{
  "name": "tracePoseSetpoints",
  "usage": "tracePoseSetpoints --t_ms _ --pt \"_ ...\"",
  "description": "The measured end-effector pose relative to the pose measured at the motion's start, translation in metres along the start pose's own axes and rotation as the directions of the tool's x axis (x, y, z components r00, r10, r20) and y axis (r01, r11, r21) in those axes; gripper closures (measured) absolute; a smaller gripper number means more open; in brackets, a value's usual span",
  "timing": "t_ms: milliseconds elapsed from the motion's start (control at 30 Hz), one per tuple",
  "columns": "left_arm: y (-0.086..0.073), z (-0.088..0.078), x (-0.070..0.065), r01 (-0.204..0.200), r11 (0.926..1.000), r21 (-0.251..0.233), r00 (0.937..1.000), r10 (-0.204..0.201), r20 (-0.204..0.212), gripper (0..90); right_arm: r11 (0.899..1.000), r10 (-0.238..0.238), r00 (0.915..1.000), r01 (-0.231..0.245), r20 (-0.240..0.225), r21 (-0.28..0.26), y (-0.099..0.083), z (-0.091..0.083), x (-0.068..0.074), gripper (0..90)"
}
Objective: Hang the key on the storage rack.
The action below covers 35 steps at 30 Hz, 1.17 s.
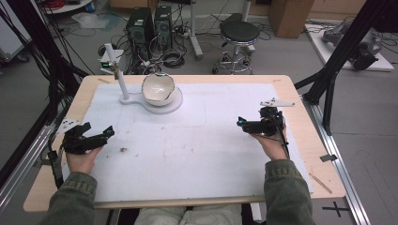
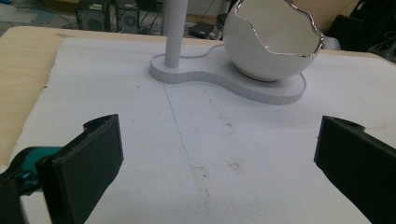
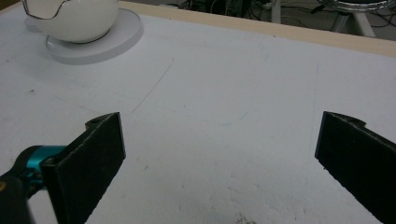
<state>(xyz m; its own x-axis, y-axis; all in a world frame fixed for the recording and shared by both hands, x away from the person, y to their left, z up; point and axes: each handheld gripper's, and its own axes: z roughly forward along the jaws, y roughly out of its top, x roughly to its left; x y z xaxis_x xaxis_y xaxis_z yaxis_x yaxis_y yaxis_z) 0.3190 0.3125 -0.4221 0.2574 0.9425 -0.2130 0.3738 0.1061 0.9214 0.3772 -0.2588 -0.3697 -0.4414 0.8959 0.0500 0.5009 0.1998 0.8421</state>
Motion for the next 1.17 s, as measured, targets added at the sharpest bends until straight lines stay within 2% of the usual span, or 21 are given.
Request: tracePoseSetpoints --t_ms 267,433,467,600,700,800,967,1167 --pt "0.000 0.000 0.000 0.001 1.0000 0.003 1.0000 -0.001 0.005 1.7 0.999 0.031 0.9991 -0.031 0.027 -0.015 -0.017 -0.001 0.001 0.6" --pt "0.000 0.000 0.000 0.000 1.0000 0.003 1.0000 0.000 0.007 1.7 0.999 0.018 0.9983 -0.016 0.056 -0.038 -0.024 -0.004 0.002 0.6" --pt "0.000 0.000 0.000 0.000 1.0000 0.004 1.0000 0.000 0.008 1.7 0.997 0.019 0.9980 -0.015 0.060 -0.073 -0.028 -0.007 0.002 0.6" --pt "-0.001 -0.001 -0.002 -0.002 1.0000 0.009 0.9999 0.002 0.012 1.7 0.988 0.028 0.9952 -0.013 0.094 -0.154 -0.035 -0.011 0.000 0.6" --pt "-0.002 -0.001 -0.002 -0.002 1.0000 0.009 0.9999 0.002 0.011 1.7 0.983 0.039 0.9936 -0.019 0.106 -0.183 -0.038 -0.013 -0.002 0.6" --pt "-0.002 -0.001 -0.003 -0.001 0.9999 0.014 0.9999 0.001 0.014 1.7 0.973 0.070 0.9887 -0.038 0.132 -0.227 -0.044 -0.017 -0.003 0.6" --pt "-0.002 -0.001 -0.003 0.001 0.9999 0.014 0.9998 -0.002 0.018 1.7 0.973 0.075 0.9889 -0.044 0.129 -0.225 -0.050 -0.019 -0.004 0.6" --pt "-0.002 0.000 -0.003 0.002 0.9999 0.017 0.9998 -0.002 0.018 1.7 0.971 0.053 0.9911 -0.023 0.122 -0.236 -0.050 -0.021 -0.002 0.6"
